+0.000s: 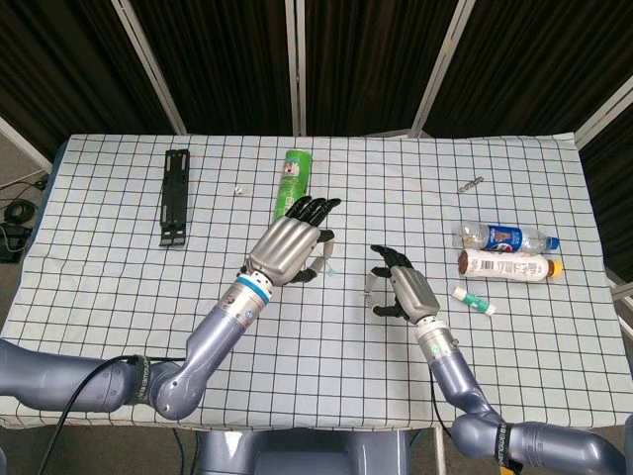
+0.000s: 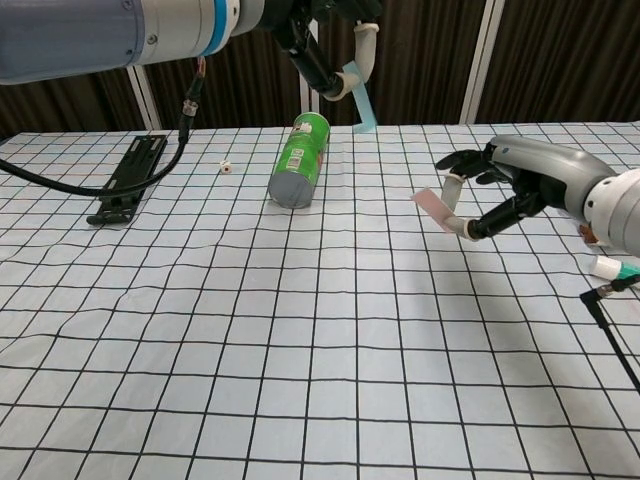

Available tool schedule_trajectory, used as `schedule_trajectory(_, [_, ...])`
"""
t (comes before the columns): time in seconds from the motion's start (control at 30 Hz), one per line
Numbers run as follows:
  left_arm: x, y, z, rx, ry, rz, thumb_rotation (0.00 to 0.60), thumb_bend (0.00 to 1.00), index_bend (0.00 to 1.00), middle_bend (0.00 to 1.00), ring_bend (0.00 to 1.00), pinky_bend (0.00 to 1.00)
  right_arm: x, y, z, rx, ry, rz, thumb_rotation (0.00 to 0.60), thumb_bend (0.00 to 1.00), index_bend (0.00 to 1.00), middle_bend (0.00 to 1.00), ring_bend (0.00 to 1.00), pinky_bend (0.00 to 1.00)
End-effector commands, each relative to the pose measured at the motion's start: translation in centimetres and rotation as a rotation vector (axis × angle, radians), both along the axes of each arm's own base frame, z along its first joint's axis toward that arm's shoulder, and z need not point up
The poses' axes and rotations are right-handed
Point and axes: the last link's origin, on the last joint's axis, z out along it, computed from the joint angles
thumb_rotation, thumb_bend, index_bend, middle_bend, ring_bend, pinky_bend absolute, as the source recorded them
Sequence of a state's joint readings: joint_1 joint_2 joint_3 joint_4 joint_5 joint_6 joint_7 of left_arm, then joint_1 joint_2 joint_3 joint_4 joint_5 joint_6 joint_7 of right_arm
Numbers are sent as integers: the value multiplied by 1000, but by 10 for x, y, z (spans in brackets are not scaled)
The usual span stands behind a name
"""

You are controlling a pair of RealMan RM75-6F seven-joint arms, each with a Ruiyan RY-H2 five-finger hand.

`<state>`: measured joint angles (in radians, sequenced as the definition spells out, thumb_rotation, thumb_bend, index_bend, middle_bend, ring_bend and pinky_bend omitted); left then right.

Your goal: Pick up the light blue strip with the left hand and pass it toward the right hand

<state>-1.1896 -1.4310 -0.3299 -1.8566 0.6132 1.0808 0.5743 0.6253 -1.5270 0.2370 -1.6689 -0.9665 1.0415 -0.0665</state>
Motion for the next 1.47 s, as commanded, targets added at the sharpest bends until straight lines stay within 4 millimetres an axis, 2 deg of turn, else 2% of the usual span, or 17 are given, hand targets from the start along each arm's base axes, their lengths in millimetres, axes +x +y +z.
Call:
schedule_trajectory(0.03, [-13,2,10,23,10,21,600,579,851,0,0,0,-7,2,-2,3,21,-6,600,383,686,76,0,0])
schedule_trajectory(0.23, [-51,3,20,42,65,59,600,578,851,0,0,0,-12,5,-6,-5,63,9,600,382,684,76,0,0])
schedule_trajectory(0.27, [-66,4,21,39,81,90,600,577,847,0,0,0,-14,5,-6,-12,93,24,600,381,677,76,0,0])
schedule_trajectory(0.3, [-70,3,21,36,84,94,600,574,832,0,0,0,-14,5,-7,-14,102,29,600,373,637,72,0,0])
schedule_trajectory(0.37, [-82,3,22,30,93,108,600,488,630,0,0,0,-16,6,-8,-12,126,39,600,305,469,46,0,0])
schedule_trajectory(0.43, [-97,3,22,15,87,134,600,179,158,0,0,0,-17,8,-8,2,133,37,600,172,215,8,0,0])
schedule_trajectory(0.47, [-101,2,22,11,81,143,600,53,20,0,0,0,-18,9,-8,5,134,36,600,137,154,2,0,0])
schedule_trajectory(0.5, [-107,2,23,7,74,155,600,17,0,0,0,0,-18,9,-6,6,139,37,600,103,95,0,0,0])
schedule_trajectory(0.6, [-122,2,26,11,60,172,600,0,0,0,0,0,-20,9,-2,-6,161,48,600,77,48,0,0,0])
schedule_trajectory(0.7, [-147,1,41,49,51,199,600,0,0,0,0,0,-27,11,11,-48,175,56,600,76,48,0,0,0])
schedule_trajectory(0.9, [-175,-6,59,111,44,204,600,0,0,0,0,0,-41,16,30,-120,199,95,600,76,51,0,0,0])
schedule_trajectory(1.0, [-218,-28,93,238,54,238,600,0,0,0,0,0,-70,26,70,-224,258,168,600,76,54,0,0,0])
schedule_trajectory(1.1, [-234,-37,102,275,71,249,600,0,0,0,0,0,-83,32,88,-259,287,219,600,76,54,0,0,0])
schedule_trajectory(1.17, [-251,-48,110,307,85,267,600,0,0,0,0,0,-97,39,107,-310,342,264,600,76,54,0,0,0])
schedule_trajectory(1.2, [-270,-62,117,345,113,285,600,0,0,0,0,0,-114,49,131,-371,417,277,600,76,54,0,0,0])
schedule_trajectory(1.37, [-289,-94,121,398,106,266,600,0,0,0,0,0,-138,74,162,-427,481,268,600,63,34,0,0,0])
schedule_trajectory(1.47, [-300,-122,120,421,111,269,600,0,0,0,0,0,-152,100,183,-463,485,196,600,17,3,0,0,0])
